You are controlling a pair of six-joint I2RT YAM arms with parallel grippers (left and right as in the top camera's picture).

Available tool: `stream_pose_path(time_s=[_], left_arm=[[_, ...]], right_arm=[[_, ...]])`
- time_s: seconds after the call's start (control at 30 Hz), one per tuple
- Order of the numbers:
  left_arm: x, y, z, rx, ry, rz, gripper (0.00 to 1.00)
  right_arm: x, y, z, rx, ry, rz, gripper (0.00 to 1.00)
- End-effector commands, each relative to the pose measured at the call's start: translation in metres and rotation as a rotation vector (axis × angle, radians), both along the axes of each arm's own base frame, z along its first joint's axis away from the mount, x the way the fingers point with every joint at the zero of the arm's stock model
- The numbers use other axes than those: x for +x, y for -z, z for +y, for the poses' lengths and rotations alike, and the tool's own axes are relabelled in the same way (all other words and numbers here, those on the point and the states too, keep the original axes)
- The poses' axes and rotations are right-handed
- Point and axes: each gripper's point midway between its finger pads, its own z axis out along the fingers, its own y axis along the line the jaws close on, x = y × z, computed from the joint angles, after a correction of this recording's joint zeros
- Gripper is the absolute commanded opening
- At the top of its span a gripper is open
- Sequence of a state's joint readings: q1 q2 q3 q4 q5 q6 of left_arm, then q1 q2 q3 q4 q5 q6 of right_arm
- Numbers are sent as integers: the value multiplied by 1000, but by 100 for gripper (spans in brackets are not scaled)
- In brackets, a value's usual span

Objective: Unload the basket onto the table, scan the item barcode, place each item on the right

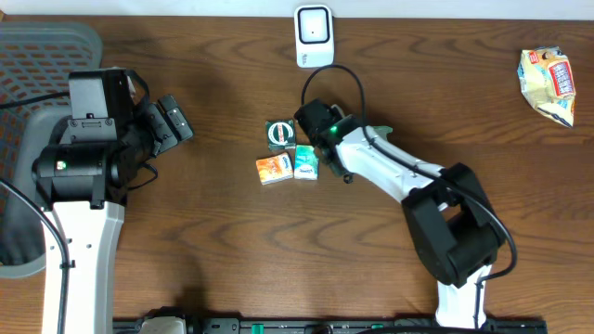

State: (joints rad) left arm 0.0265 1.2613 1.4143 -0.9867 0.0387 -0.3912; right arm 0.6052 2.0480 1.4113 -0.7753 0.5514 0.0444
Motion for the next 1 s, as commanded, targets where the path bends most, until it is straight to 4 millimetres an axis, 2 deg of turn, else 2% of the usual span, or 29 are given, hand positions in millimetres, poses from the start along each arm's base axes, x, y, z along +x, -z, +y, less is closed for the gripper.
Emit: stream_pose_path(time_s=[0.0, 0.07, 0.13, 0.2, 0.33, 0.5, 0.63, 0.7, 0.73, 0.8, 0.87, 0.97], left_arm=[[0, -4, 4, 16, -1, -8, 98], [0, -3, 4, 16, -1, -8, 98], [0, -4, 4, 16, -1, -8, 98], [1, -4, 4, 16, -1, -8, 98], [1, -4, 4, 16, -1, -8, 98], [0, -4, 4, 16, -1, -8, 98], [0, -4, 4, 16, -1, -8, 98], [1, -4, 4, 16, -1, -8, 98], [0, -4, 4, 16, -1, -8, 98], [0, -4, 4, 16, -1, -8, 98], [0, -4, 4, 16, -1, -8, 98], [0, -4, 4, 16, -1, -8, 98]], right_arm=[[28, -45, -17, 82, 97, -120, 54], [34, -47, -34, 94, 138, -119, 55], [34, -40, -42, 158, 159, -67, 58], [29, -27, -36, 294, 132, 38, 58], [18, -15, -27, 503, 101, 173, 62], [10, -4, -35, 536, 129, 208, 61], [2, 8, -37, 529, 135, 227, 46], [-1, 16, -38, 533, 150, 225, 45], [-2, 20, -38, 538, 162, 222, 40], [-3, 25, -38, 548, 186, 212, 24], [0, 23, -37, 560, 207, 198, 11], [15, 7, -33, 596, 235, 140, 9]])
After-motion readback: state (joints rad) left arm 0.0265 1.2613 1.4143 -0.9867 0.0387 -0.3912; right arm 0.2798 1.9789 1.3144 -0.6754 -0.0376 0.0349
